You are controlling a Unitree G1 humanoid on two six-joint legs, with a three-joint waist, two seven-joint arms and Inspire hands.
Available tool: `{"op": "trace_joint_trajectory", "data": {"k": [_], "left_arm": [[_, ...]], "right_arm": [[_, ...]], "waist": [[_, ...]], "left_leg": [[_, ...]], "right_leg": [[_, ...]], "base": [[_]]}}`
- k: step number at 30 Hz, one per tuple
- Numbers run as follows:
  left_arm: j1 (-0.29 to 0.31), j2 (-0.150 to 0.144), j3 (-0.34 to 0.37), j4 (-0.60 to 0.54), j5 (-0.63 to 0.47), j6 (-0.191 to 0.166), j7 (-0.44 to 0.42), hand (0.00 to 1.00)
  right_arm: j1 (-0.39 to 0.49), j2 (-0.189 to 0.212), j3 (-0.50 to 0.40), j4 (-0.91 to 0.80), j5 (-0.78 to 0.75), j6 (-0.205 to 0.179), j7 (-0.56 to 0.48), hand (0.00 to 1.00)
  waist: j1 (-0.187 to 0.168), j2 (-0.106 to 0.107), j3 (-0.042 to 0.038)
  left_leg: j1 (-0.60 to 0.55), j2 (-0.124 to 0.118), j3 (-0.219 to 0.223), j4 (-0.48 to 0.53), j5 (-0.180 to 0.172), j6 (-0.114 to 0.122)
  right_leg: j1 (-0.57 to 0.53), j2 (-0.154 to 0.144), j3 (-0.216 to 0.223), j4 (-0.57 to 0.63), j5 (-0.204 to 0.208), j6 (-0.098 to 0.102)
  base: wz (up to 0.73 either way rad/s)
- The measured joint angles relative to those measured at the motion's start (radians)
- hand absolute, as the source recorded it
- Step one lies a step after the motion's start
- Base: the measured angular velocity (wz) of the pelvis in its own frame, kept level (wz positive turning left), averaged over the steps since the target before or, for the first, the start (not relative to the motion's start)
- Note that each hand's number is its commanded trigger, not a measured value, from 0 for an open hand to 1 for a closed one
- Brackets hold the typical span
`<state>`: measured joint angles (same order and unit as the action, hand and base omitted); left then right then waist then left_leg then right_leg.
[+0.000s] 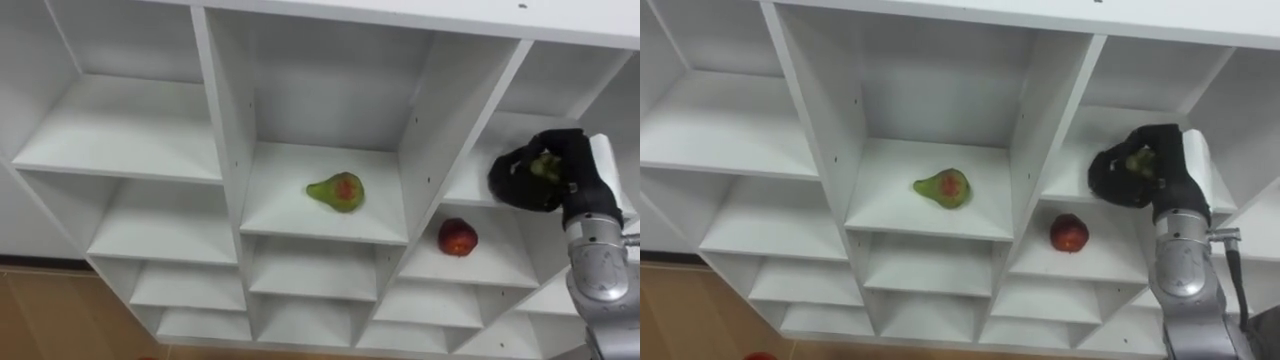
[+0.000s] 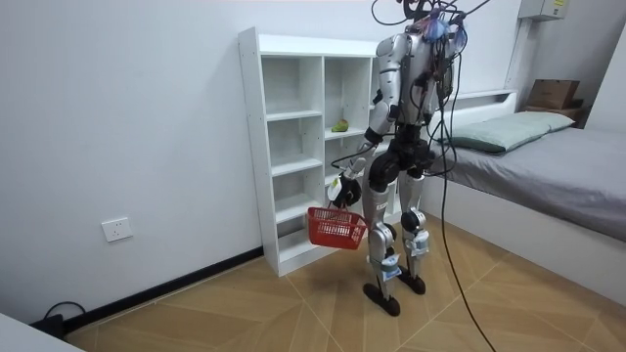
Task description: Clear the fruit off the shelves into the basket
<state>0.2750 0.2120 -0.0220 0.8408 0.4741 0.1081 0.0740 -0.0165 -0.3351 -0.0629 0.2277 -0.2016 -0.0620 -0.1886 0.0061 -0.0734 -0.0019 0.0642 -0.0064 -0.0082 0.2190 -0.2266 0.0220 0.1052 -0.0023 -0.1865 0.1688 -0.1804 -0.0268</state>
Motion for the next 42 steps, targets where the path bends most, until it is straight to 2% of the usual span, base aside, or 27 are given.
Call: {"op": "trace_joint_trajectory", "data": {"k": [3, 8, 12, 16, 18, 23, 24, 26, 30, 31, 33, 42], "left_arm": [[-0.002, -0.001, 0.000, 0.000, 0.000, -0.006, 0.000, 1.00], [-0.016, -0.003, -0.001, 0.004, 0.000, -0.008, 0.002, 1.00], [-0.023, -0.005, -0.001, 0.008, -0.001, -0.008, 0.002, 1.00], [-0.036, -0.006, -0.003, 0.024, -0.003, -0.012, 0.007, 1.00], [-0.046, -0.007, -0.006, 0.029, -0.010, -0.032, 0.011, 1.00], [-0.074, -0.010, -0.029, 0.033, -0.034, -0.049, 0.012, 1.00], [-0.082, -0.011, -0.044, 0.033, -0.034, -0.057, 0.012, 1.00], [-0.092, -0.012, -0.061, 0.033, -0.035, -0.075, 0.015, 1.00], [-0.112, -0.036, -0.080, 0.036, -0.052, -0.102, 0.034, 1.00], [-0.113, -0.038, -0.083, 0.036, -0.052, -0.110, 0.034, 1.00], [-0.115, -0.044, -0.082, 0.037, -0.052, -0.127, 0.033, 1.00], [-0.121, -0.049, -0.082, 0.048, -0.052, -0.144, 0.027, 1.00]], "right_arm": [[0.008, 0.021, 0.000, -0.023, 0.002, -0.002, 0.004, 1.00], [0.047, 0.030, 0.000, -0.091, 0.008, -0.001, 0.031, 1.00], [0.105, 0.048, 0.005, -0.198, 0.001, 0.010, 0.078, 1.00], [0.148, 0.057, 0.044, -0.256, 0.044, 0.005, 0.099, 1.00], [0.164, 0.062, 0.076, -0.273, 0.072, -0.012, 0.127, 1.00], [0.182, 0.095, 0.090, -0.280, 0.081, -0.011, 0.167, 1.00], [0.199, 0.111, 0.094, -0.298, 0.081, -0.010, 0.173, 1.00], [0.225, 0.115, 0.123, -0.327, 0.083, -0.012, 0.197, 1.00], [0.248, 0.136, 0.207, -0.340, 0.079, -0.001, 0.261, 1.00], [0.252, 0.137, 0.214, -0.340, 0.079, 0.000, 0.270, 1.00], [0.255, 0.143, 0.235, -0.340, 0.084, 0.000, 0.290, 1.00], [0.240, 0.151, 0.237, -0.342, 0.087, -0.001, 0.323, 1.00]], "waist": [[-0.005, 0.008, 0.0003], [-0.007, 0.021, 0.0006], [-0.006, 0.033, -0.0047], [-0.008, 0.037, -0.0051], [-0.012, 0.035, -0.0054], [-0.029, 0.029, -0.0041], [-0.030, 0.032, -0.0037], [-0.028, 0.035, -0.0040], [-0.026, 0.045, -0.0025], [-0.026, 0.049, 0.0000], [-0.026, 0.053, 0.0000], [-0.024, 0.055, 0.0005]], "left_leg": [[0.001, 0.001, 0.006, -0.003, 0.000, 0.000], [-0.002, 0.001, 0.008, -0.005, 0.000, 0.000], [-0.002, 0.002, 0.021, -0.014, 0.000, 0.000], [0.000, 0.007, 0.033, -0.014, 0.000, 0.000], [0.001, 0.008, 0.035, -0.015, 0.000, 0.000], [0.000, 0.009, 0.040, -0.020, -0.001, 0.000], [-0.002, 0.008, 0.041, -0.020, -0.001, 0.000], [-0.007, 0.009, 0.048, -0.022, -0.001, 0.000], [-0.018, 0.009, 0.062, -0.019, 0.000, 0.001], [-0.019, 0.009, 0.063, -0.019, 0.000, 0.001], [-0.030, 0.009, 0.067, -0.018, 0.000, 0.001], [-0.074, 0.010, 0.093, -0.010, 0.003, 0.005]], "right_leg": [[-0.002, 0.001, 0.006, 0.000, 0.000, 0.000], [-0.007, 0.001, 0.014, 0.002, 0.000, 0.000], [-0.017, 0.002, 0.026, 0.005, 0.000, 0.000], [-0.020, 0.004, 0.041, 0.006, 0.000, 0.000], [-0.020, 0.005, 0.044, 0.006, 0.000, 0.000], [-0.021, 0.007, 0.047, 0.006, 0.001, -0.002], [-0.024, 0.007, 0.048, 0.006, 0.002, -0.002], [-0.037, 0.009, 0.051, 0.013, 0.002, -0.003], [-0.056, 0.009, 0.062, 0.022, 0.004, -0.003], [-0.058, 0.008, 0.062, 0.022, 0.005, -0.003], [-0.075, 0.006, 0.062, 0.031, 0.005, -0.002], [-0.142, 0.004, 0.082, 0.053, 0.005, -0.002]], "base": [[-0.07], [-0.01], [-0.08], [-0.10], [0.00], [-0.02], [-0.06], [-0.13], [-0.10], [-0.05], [-0.05], [-0.08]]}}
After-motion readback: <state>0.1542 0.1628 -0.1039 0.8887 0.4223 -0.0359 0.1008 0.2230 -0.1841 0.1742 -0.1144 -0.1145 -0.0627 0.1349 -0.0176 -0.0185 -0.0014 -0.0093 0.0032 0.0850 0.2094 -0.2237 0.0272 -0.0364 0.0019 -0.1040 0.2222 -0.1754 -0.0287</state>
